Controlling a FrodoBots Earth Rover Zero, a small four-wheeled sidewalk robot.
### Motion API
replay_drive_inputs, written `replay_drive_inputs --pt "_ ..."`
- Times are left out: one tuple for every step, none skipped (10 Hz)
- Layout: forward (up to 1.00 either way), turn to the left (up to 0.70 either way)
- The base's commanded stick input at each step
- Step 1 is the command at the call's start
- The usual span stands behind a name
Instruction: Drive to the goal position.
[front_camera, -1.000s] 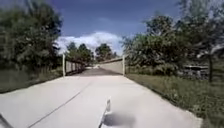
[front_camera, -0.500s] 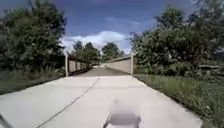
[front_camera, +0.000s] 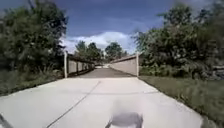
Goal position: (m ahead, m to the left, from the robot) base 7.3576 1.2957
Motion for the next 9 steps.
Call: replay_drive_inputs --pt "0.85 0.00" --pt "0.85 0.00" --pt "0.85 0.00" --pt "0.85 0.00" --pt "0.85 0.00" --pt "0.85 0.00" --pt "0.85 0.00" --pt "0.85 0.00" --pt "0.85 0.00"
